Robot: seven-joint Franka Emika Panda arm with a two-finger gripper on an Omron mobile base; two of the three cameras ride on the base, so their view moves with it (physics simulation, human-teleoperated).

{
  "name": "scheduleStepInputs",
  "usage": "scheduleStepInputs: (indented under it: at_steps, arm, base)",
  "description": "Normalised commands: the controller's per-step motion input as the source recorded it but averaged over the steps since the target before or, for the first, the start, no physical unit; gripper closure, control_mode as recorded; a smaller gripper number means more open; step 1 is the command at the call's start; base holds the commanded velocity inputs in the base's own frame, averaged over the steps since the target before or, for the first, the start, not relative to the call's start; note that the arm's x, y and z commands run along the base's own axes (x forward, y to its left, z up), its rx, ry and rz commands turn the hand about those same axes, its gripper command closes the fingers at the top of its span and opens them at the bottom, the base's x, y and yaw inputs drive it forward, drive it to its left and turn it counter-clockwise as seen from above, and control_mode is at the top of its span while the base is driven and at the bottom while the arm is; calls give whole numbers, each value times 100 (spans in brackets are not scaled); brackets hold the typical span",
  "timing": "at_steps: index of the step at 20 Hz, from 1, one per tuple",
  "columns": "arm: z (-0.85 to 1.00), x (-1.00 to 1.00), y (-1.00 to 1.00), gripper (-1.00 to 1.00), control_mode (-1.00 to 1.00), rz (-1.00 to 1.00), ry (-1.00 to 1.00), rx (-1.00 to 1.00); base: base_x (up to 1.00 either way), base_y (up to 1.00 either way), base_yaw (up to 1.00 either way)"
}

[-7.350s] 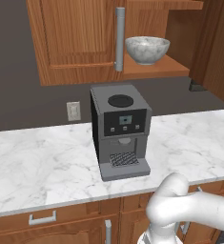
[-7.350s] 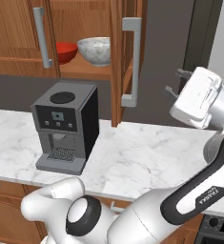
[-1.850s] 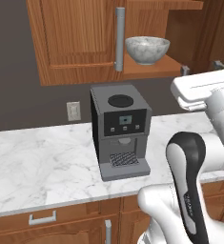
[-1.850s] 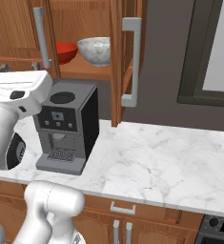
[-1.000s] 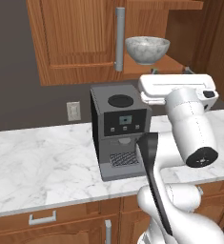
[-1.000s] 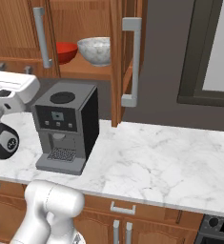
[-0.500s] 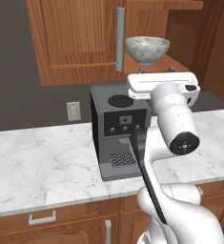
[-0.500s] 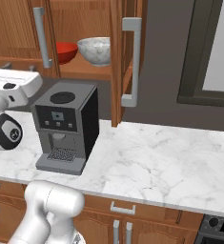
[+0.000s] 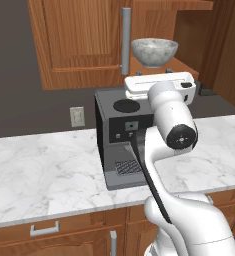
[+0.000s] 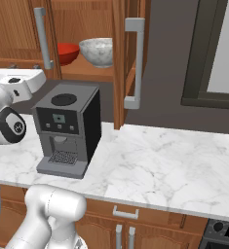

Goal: Move the bowls from the cabinet to the plates on the dining table.

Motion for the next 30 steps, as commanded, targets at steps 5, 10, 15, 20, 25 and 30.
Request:
scheduleStepInputs:
  at_steps: [5, 10, 15, 20, 25, 30]
  arm:
    - [-9, 37, 8, -100, -100, 0, 4, -3]
    - [-10, 34, 9, -100, -100, 0, -1, 0]
    - [-13, 32, 12, -100, -100, 0, -6, 0]
    - [-10, 31, 9, -100, -100, 0, -8, 0]
    - [-5, 42, 3, -100, -100, 0, -3, 0]
    - [-2, 44, 3, -100, -100, 0, 0, 0]
  base:
    - [0, 0, 0]
    - [0, 0, 0]
    - [0, 0, 0]
    - [0, 0, 0]
    - [0, 0, 0]
    - [0, 0, 0]
